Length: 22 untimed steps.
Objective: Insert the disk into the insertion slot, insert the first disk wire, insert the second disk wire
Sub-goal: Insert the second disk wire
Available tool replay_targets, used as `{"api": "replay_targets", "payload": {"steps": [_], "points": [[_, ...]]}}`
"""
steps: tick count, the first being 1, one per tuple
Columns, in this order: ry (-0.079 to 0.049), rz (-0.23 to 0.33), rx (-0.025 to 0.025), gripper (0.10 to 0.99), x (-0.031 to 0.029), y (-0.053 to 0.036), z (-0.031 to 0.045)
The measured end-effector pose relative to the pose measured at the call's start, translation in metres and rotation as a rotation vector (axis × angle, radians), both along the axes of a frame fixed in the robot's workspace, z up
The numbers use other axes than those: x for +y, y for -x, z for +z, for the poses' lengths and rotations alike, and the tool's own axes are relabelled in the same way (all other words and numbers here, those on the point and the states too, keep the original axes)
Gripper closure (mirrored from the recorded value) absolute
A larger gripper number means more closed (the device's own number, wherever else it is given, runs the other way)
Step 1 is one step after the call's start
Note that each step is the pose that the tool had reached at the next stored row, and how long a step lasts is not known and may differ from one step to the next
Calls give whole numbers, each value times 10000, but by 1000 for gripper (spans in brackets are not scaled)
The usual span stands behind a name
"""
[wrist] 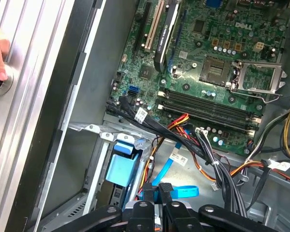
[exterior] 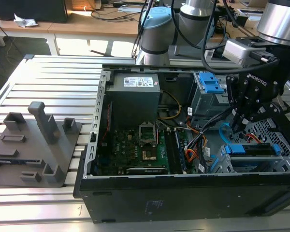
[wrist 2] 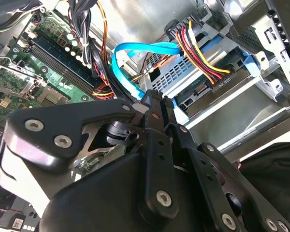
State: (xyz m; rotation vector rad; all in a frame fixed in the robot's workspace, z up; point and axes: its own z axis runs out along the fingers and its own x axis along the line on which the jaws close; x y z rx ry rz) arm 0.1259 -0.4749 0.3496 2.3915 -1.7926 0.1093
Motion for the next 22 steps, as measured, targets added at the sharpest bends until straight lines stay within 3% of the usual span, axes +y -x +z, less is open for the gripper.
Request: {"api": "replay_targets", "payload": {"steps": [5,7,9,13,22], "points": [[-5,0,0,925,-22,0,1],[-219,-1,0,925,-100,1,-2],[-537,-1,0,925,-170,0,-5],[-911,-7,1,925,-191,-15,-4],[-888,-1626,-73,925,-192,-17,-4]]}}
